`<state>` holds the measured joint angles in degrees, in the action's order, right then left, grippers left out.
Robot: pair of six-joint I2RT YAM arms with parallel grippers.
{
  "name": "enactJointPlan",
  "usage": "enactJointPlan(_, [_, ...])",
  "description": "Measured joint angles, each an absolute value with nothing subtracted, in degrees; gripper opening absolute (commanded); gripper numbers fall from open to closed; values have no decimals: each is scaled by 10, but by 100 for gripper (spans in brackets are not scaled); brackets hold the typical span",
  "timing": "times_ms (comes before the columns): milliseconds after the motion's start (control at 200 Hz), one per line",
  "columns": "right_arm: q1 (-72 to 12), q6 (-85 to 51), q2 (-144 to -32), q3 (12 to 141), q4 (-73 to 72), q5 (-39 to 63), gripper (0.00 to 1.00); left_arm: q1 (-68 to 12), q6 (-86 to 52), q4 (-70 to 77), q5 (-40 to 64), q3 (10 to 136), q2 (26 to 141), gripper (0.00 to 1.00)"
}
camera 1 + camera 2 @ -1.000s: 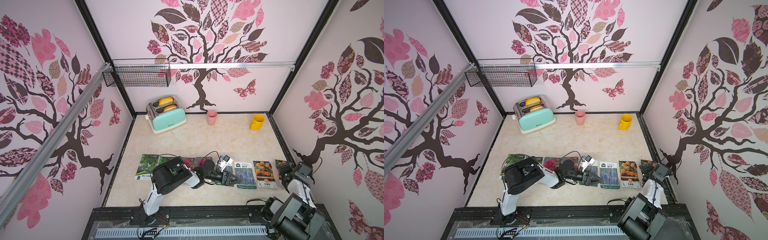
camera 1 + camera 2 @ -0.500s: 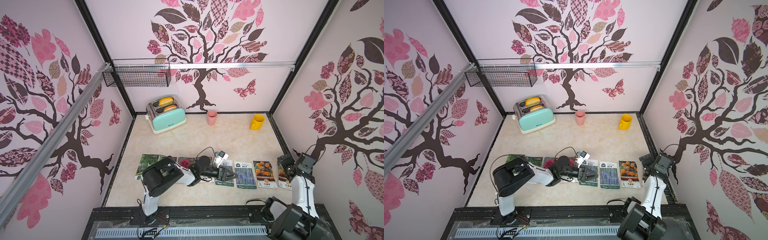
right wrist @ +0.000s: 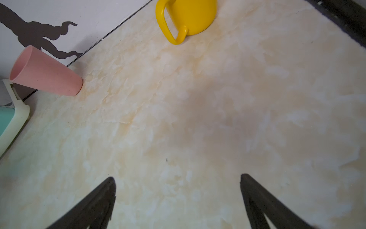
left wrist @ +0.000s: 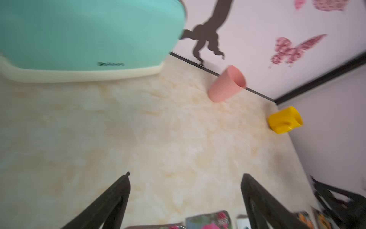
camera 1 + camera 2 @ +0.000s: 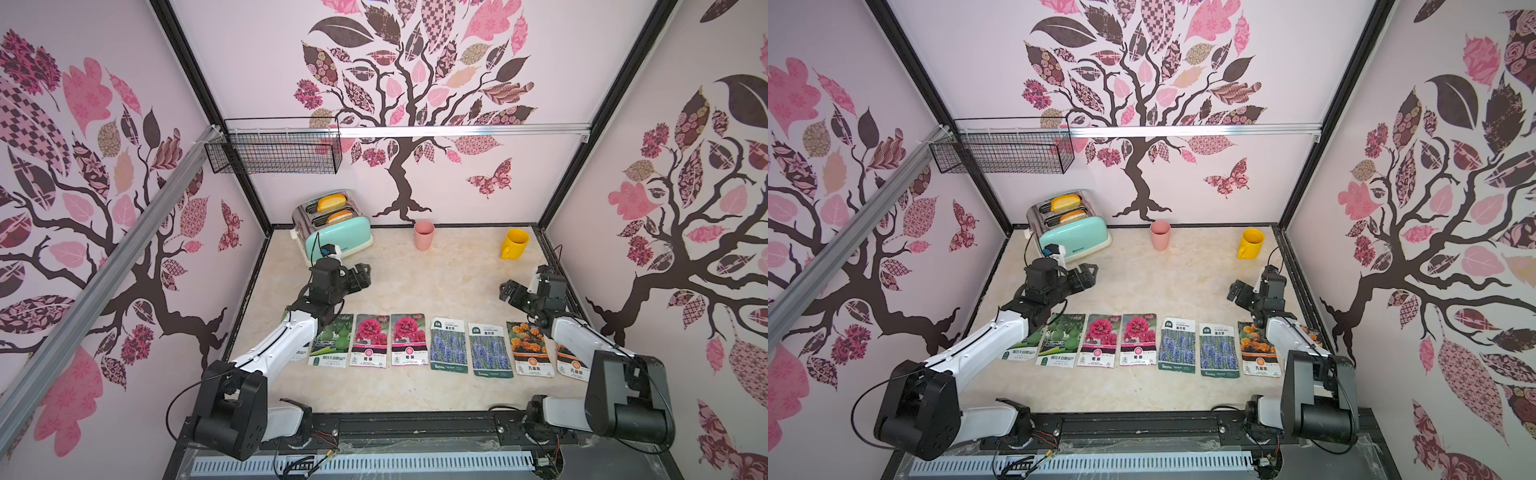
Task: Arrange the seed packets in a row
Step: Reset both arms
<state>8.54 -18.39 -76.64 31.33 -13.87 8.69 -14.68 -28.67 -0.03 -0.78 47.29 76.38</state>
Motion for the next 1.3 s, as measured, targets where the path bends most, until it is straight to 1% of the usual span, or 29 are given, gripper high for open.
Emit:
enactJointPlan(110, [85,-171,-793,260,-256,72,100,-76,-204,6,-59,457,783,93])
enactJointPlan(185, [85,-168,-820,225,-340,67,100,-28,-155,42,-74,413,797,93])
enactJointPlan(260, [81,-155,-828,203,-381,57,100,9,-110,85,-77,360,810,94])
enactJointPlan(345, [78,-138,-829,188,-445,50,100,21,-73,134,-66,325,838,94])
enactJointPlan(515, [55,-103,-832,150,-573,35,100,24,-48,212,-35,317,864,94])
enactJointPlan(620, [26,-77,-880,138,-651,26,100,35,-44,305,-15,295,866,97])
enactJointPlan(720, [16,-63,-896,138,-653,24,100,36,-37,357,-13,266,876,97])
enactJointPlan(790, [16,-58,-894,140,-659,19,100,33,-34,430,-10,234,892,97])
enactJointPlan(1015, [3,-43,-894,157,-651,-3,100,20,-28,464,-24,224,898,97])
enactJointPlan(1085, [1,-40,-894,157,-650,-7,99,0,-21,489,-64,218,898,97])
enactJointPlan(1165, [1,-39,-894,157,-649,-10,99,-33,-12,544,-100,185,896,97])
enactJointPlan(1220, [1,-38,-894,157,-649,-12,99,-39,-10,538,-110,180,897,97])
enactJointPlan(1300, [1,-38,-894,157,-649,-13,100,-12,-16,508,-92,201,897,97])
